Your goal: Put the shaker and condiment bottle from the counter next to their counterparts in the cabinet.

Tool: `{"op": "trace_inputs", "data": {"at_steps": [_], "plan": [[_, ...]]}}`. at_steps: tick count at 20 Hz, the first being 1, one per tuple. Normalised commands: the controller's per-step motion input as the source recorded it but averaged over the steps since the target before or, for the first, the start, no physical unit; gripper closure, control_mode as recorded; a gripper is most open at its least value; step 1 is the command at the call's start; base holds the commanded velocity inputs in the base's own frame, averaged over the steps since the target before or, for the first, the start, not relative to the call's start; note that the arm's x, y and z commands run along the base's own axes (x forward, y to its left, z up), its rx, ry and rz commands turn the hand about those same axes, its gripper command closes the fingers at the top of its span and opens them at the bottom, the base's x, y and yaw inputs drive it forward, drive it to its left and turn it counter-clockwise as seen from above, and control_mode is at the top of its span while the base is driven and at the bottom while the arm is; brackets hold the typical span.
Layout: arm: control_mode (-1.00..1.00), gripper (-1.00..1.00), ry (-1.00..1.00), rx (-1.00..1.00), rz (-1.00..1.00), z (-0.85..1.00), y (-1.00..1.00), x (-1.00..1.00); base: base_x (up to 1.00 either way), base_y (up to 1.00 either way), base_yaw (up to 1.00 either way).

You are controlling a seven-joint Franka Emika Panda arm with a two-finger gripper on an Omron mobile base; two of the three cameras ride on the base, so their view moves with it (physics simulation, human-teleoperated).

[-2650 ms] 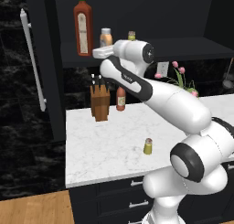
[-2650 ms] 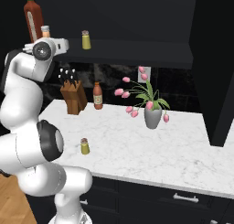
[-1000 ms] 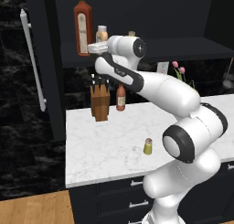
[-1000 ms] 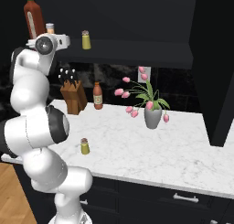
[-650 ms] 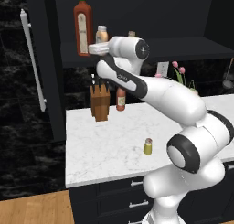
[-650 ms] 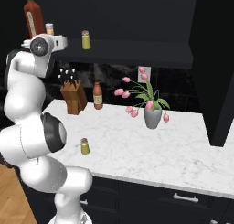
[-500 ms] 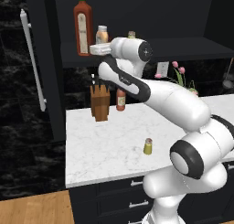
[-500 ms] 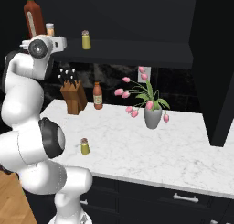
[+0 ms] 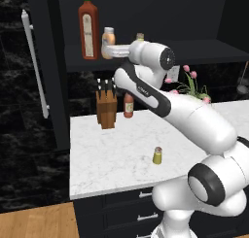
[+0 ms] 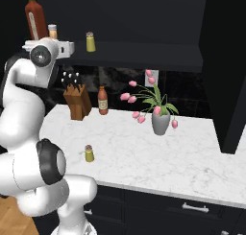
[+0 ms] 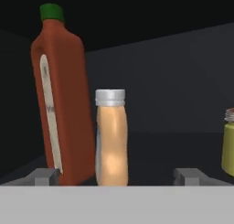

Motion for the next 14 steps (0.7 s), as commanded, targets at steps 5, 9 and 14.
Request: {"op": "trace_inputs", "data": {"at_steps": [5,9,14], "plan": [[-1.0,-1.0,-0.03,0.09,-0.03,0.25,-0.14,-0.89,0.0,0.0,0.0],[-1.0,-1.0,0.0,0.11,-0.05,0.15,-0.12,-1.0,0.0,0.0,0.0],[-1.0,-1.0,0.0,0.13,-0.15,0.06,-0.22,-1.0,0.0,0.0,0.0]]}}
